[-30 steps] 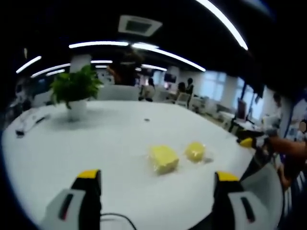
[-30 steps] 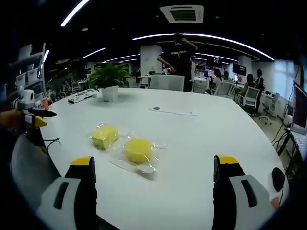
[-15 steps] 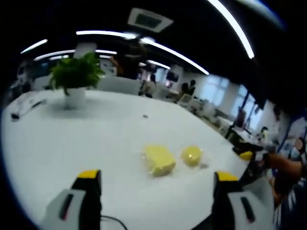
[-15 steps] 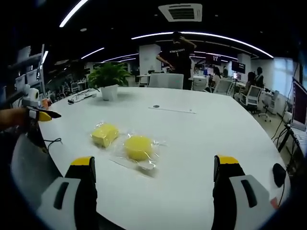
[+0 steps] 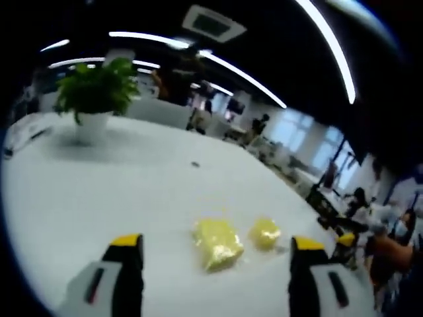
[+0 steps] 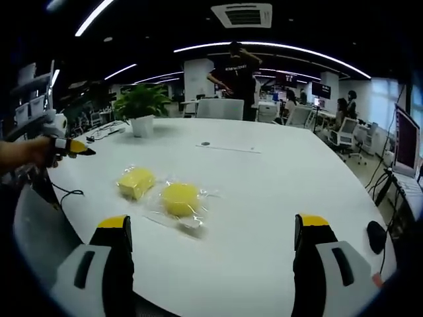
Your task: Compare the silicone blocks by pressing each to a similar depth, holding the contact briefly, and releasing to observe deformation and rebound differences across the visible hardness samples.
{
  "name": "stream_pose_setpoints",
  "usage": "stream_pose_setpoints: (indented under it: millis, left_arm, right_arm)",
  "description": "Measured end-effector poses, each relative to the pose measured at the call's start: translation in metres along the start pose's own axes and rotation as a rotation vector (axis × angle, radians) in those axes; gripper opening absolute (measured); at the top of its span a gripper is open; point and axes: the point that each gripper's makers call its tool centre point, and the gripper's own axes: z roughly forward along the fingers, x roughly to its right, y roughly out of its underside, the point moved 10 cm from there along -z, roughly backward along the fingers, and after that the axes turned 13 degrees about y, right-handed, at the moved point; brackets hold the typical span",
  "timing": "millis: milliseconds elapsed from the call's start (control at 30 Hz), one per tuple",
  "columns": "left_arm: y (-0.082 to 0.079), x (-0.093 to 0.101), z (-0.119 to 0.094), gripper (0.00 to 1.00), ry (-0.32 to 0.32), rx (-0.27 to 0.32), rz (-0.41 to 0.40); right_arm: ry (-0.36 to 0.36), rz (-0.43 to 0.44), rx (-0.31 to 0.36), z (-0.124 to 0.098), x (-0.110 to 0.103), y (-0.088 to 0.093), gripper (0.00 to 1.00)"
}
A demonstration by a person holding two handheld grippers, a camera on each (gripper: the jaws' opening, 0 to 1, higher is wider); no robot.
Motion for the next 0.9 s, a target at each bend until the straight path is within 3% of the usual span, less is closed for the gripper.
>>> stream_pose_setpoints:
  millis: [367,700,900]
  left_arm:
    - [0.001,-0.033,0.040,0.77,0.032,-0.012,-0.193]
    - [0.009,-0.058,0.084,0.62,0.047,-0.042,-0.297]
    - [0.018,-0.064,0.097,0.55,0.040,-0.051,-0.330]
  right_arm:
    - [0.019,-0.002,-0.002,-0.006,0.004,-0.002,0.94]
    - [0.051,-0.009,-0.026,-0.009,0.013,0.000,0.93]
    - [0.064,-0.014,-0.035,-0.011,0.019,-0.001,0.92]
